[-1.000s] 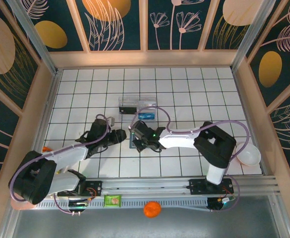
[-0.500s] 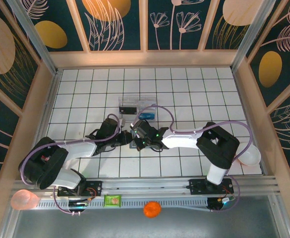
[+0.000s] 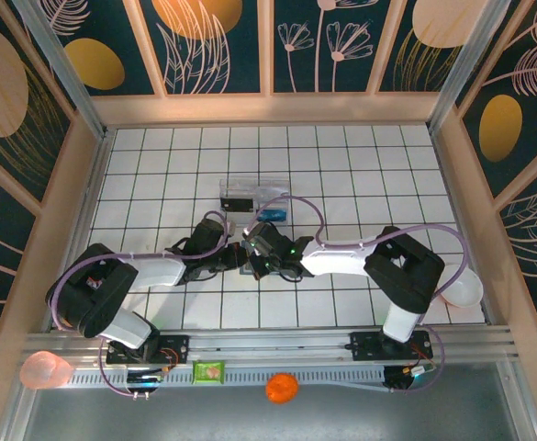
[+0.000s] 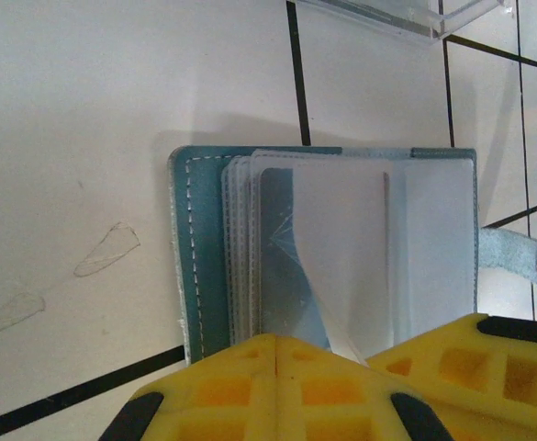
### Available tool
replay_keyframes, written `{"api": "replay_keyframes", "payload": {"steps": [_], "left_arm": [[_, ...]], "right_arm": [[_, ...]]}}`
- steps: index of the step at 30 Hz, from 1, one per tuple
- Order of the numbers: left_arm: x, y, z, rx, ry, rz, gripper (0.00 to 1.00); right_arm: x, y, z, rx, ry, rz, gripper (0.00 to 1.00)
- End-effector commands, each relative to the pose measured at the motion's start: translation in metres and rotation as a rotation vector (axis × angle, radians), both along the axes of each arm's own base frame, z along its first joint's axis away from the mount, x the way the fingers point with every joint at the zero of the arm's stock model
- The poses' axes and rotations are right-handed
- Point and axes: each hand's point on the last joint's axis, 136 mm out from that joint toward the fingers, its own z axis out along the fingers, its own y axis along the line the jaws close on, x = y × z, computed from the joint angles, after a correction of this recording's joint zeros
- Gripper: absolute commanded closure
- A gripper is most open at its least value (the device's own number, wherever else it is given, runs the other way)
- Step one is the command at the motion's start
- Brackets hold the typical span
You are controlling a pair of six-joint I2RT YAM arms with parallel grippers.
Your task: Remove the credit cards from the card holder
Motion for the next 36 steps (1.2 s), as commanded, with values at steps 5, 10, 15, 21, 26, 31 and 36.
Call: {"api": "replay_keyframes", "payload": {"steps": [5, 10, 15, 21, 26, 31, 36], "left_arm": [[-0.009, 0.005, -0.019, 0.046, 0.054, -0.008, 1.0], [-0.009, 0.005, -0.015, 0.04, 0.042, -0.009, 1.0], [-0.008, 0.003, -0.012, 0.028, 0.032, -0.016, 1.0], [-0.008, 0.001, -0.008, 0.01, 0.022, -0.019, 1.0], [-0.007, 0.0, -0.007, 0.007, 0.022, -0.017, 1.0], [-0.008, 0.001, -0.009, 0.007, 0.03, -0.015, 1.0], [-0.009, 0.001, -0.004, -0.003, 0.025, -0.01, 1.0]], "right_arm": [[0.007, -0.03, 0.014, 0.007, -0.044, -0.135, 0.99], [0.008, -0.069, 0.018, -0.003, -0.052, -0.286, 0.76], [0.008, -0.106, 0.023, 0.0, -0.046, -0.44, 0.64], [0.01, -0.079, 0.078, 0.171, -0.087, -0.304, 0.65], [0.001, -0.029, 0.081, 0.254, 0.055, -0.098, 0.69], [0.003, -0.015, 0.059, 0.358, 0.219, -0.104, 0.7], [0.001, -0.008, 0.038, 0.363, 0.312, -0.108, 0.68]]}}
